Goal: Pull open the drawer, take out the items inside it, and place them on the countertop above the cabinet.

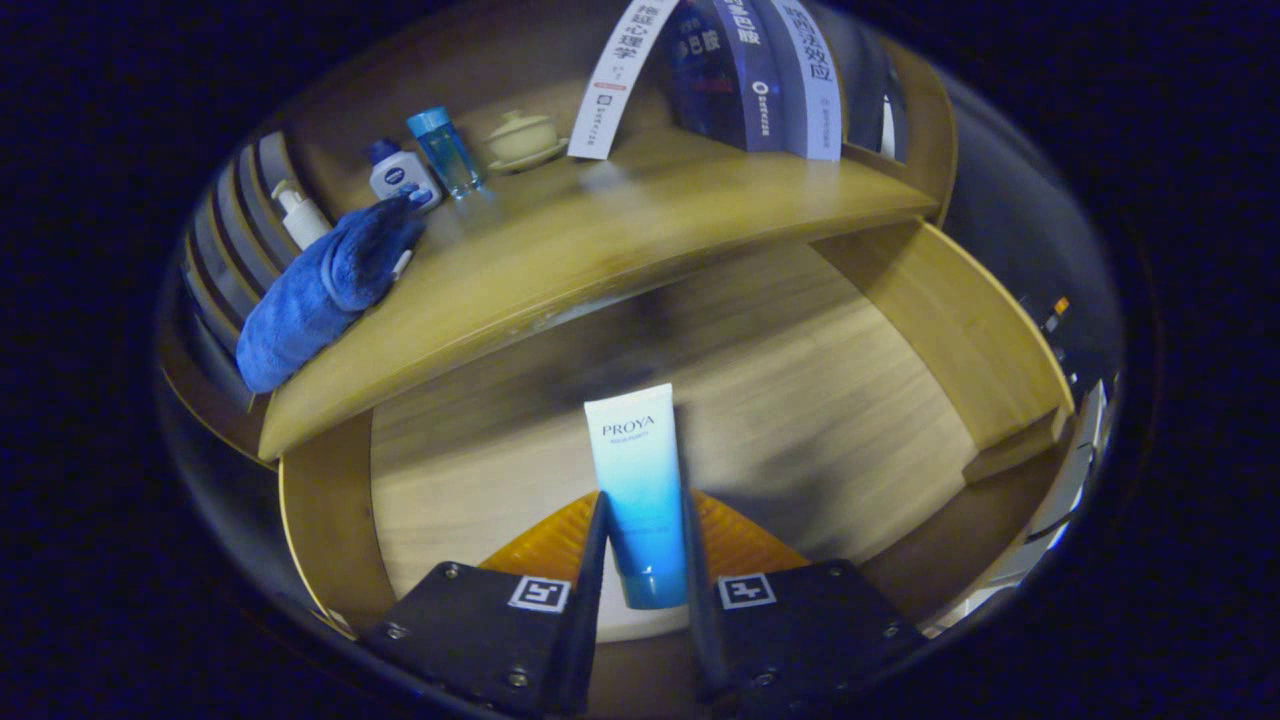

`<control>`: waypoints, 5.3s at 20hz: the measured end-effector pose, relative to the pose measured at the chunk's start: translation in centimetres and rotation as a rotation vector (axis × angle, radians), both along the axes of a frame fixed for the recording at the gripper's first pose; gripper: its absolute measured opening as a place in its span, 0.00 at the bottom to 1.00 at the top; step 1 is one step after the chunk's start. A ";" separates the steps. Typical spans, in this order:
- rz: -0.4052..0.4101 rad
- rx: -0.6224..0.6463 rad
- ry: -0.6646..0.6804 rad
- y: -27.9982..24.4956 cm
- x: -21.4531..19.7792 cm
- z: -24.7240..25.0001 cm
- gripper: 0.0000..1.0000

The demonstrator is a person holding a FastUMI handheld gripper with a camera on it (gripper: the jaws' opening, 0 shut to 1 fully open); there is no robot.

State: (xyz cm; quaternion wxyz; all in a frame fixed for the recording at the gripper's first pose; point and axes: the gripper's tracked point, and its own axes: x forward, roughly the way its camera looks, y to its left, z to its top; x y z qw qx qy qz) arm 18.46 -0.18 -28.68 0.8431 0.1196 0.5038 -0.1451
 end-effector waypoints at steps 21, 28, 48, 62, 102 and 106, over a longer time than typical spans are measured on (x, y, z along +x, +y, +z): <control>-0.009 -0.135 -0.301 0.4 3.6 13.0 0.39; 0.055 -0.109 -0.286 1.6 8.4 10.5 0.39; 0.171 -0.117 -0.533 -0.2 12.9 13.2 0.74; 0.104 -0.188 -0.810 0.9 -1.4 18.8 0.93; 0.256 -0.091 -0.677 7.9 -10.9 4.6 0.93; 0.251 -0.108 -0.668 7.4 -10.8 4.4 0.93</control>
